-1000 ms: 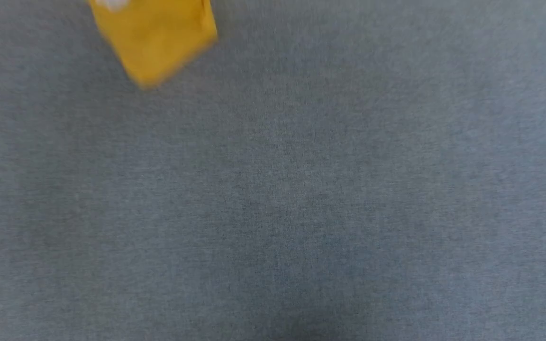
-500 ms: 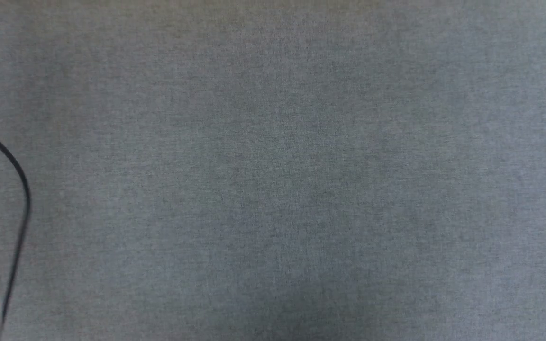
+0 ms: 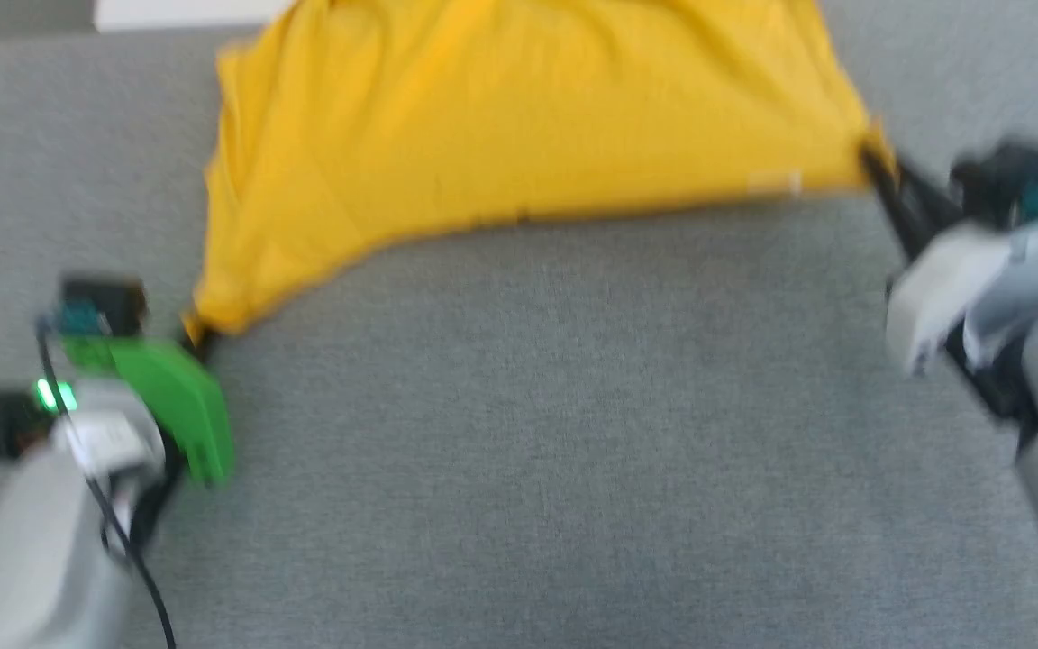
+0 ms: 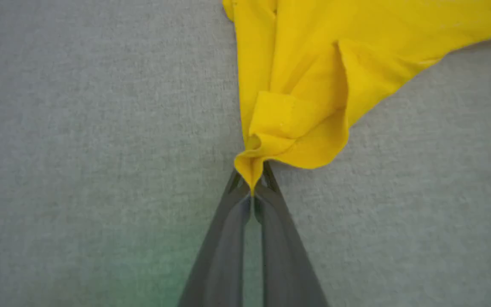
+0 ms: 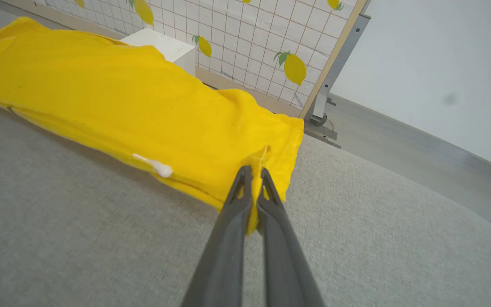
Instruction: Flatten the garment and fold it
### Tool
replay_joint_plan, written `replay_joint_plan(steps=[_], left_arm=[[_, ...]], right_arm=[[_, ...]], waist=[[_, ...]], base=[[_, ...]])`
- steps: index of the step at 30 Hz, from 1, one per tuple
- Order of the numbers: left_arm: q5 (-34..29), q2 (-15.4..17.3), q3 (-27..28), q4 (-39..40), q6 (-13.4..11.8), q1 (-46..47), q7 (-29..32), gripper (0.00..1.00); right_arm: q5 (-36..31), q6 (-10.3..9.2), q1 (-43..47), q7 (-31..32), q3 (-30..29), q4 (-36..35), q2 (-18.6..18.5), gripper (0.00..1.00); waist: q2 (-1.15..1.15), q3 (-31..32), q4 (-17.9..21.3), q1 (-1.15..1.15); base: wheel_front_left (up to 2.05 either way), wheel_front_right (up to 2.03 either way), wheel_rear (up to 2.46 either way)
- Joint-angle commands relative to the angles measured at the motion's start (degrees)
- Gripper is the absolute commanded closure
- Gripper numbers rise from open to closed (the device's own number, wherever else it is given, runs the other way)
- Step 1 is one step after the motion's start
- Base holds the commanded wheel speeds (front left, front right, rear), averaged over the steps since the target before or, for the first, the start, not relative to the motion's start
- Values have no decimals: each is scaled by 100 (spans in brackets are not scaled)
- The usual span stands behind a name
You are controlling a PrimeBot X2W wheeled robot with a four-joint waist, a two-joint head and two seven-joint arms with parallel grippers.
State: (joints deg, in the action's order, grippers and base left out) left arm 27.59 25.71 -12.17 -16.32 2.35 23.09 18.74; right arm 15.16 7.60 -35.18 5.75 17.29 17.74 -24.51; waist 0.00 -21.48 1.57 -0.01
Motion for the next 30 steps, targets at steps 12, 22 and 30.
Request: replay_joint_plan(steps=[12, 22, 30], left_arm=[[639, -59, -126, 1993, -680, -2972, 1133, 100], [540, 12, -217, 2642, -1062, -4148, 1205, 100], [217, -240, -183, 2807, -948, -4048, -16, 100]], right_arm=[[-443, -11, 2841, 99, -1289, -1019, 538, 100], [-656, -11, 4393, 778, -2032, -1669, 1090, 100], [-743, -11, 4800, 234, -2198, -2069, 1527, 100]], waist=[[0, 1159, -241, 1], [0, 1224, -279, 1], [0, 1174, -241, 1]], base=[[0, 0, 0], [0, 0, 0], [0, 0, 0]])
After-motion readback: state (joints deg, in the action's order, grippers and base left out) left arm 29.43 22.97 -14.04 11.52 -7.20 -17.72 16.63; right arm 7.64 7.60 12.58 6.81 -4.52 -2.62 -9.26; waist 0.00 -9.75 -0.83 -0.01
